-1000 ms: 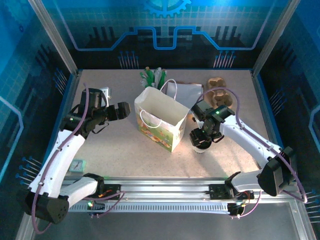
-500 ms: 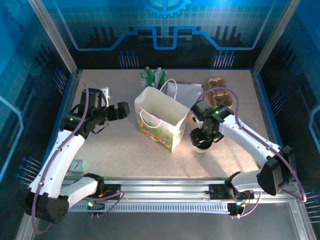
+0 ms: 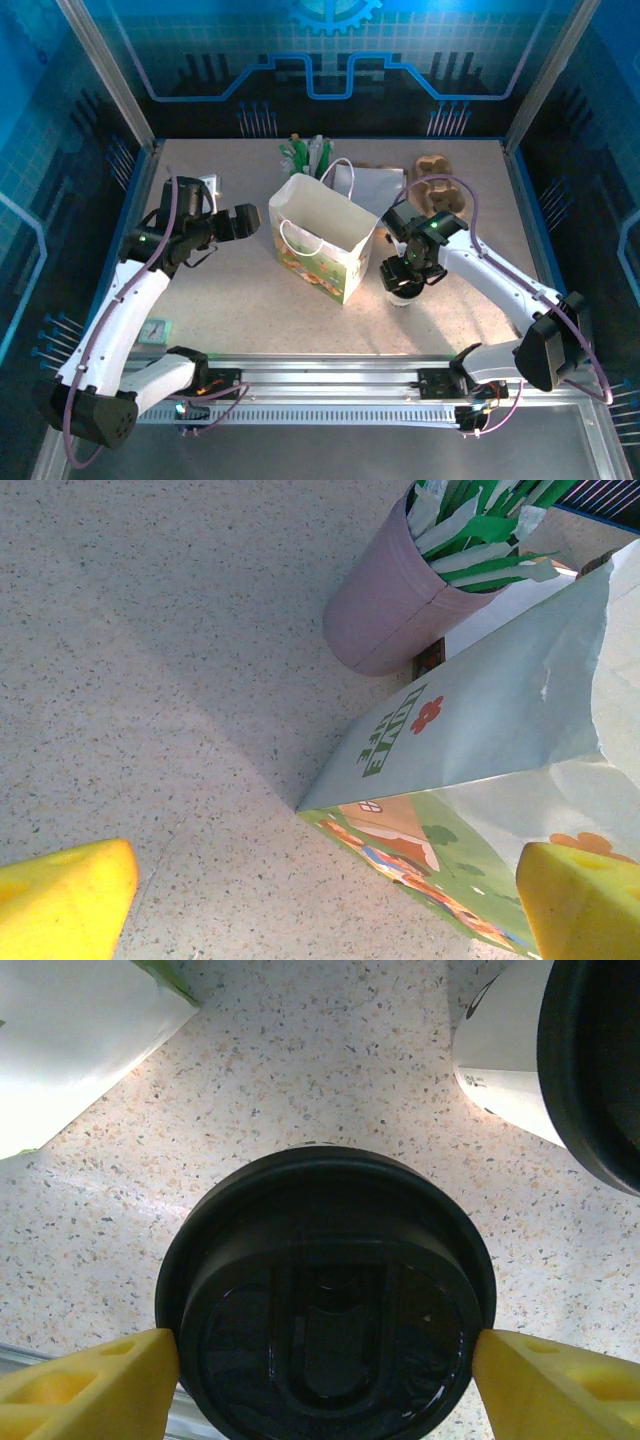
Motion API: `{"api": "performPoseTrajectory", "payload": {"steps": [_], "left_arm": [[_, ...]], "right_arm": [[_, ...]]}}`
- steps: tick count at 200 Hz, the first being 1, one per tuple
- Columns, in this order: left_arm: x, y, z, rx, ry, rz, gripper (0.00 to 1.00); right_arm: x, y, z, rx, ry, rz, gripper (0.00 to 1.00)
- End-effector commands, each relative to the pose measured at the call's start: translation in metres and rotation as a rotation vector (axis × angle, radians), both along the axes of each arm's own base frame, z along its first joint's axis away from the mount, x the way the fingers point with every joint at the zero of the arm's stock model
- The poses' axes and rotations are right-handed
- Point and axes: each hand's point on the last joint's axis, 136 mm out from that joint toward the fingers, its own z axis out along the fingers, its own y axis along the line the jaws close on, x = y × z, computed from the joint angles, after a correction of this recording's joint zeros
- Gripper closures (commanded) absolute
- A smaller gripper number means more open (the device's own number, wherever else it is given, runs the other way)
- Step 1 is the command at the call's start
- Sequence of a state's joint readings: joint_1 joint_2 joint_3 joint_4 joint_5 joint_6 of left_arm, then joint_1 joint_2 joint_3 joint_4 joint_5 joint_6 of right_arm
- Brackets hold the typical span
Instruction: Pack the takeout coffee
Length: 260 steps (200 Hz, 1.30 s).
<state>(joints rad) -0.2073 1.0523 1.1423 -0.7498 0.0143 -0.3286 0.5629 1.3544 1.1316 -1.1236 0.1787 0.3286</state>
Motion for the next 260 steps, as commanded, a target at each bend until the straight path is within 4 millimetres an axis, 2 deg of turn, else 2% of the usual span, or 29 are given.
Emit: {"api": "performPoseTrajectory", "payload": {"steps": [1,42,89,106,173,191,260], "left_arm": [[0.0,0.006,-0.001,0.033,-0.017,0.0,0.02],[0.0,0.006,0.0,0.032,-0.017,0.0,0.02],[0.0,0.006,0.0,0.03,-0.018,0.0,0.02],[0.0,0.006,-0.001,0.031,-0.015,0.0,0.02],[-0.001,0.007,0.001,0.033,-0.02,0.001,0.02],[-0.001,0.007,0.001,0.032,-0.021,0.002,0.02],[-0.002,0.009,0.002,0.041,-0.023,0.009,0.02]], "right_arm": [[-0.007,0.003,-0.017,0.02,0.072,-0.015,0.19],[-0.01,0.004,-0.013,0.024,0.078,-0.013,0.18],[-0.01,0.006,0.017,0.057,0.058,0.006,0.17],[-0.01,0.007,0.022,0.064,0.069,0.013,0.16],[-0.019,-0.006,0.019,0.018,0.165,-0.013,0.18],[-0.021,-0.003,0.016,0.025,0.195,-0.01,0.19],[-0.017,-0.006,0.005,-0.023,0.209,-0.014,0.19]]}}
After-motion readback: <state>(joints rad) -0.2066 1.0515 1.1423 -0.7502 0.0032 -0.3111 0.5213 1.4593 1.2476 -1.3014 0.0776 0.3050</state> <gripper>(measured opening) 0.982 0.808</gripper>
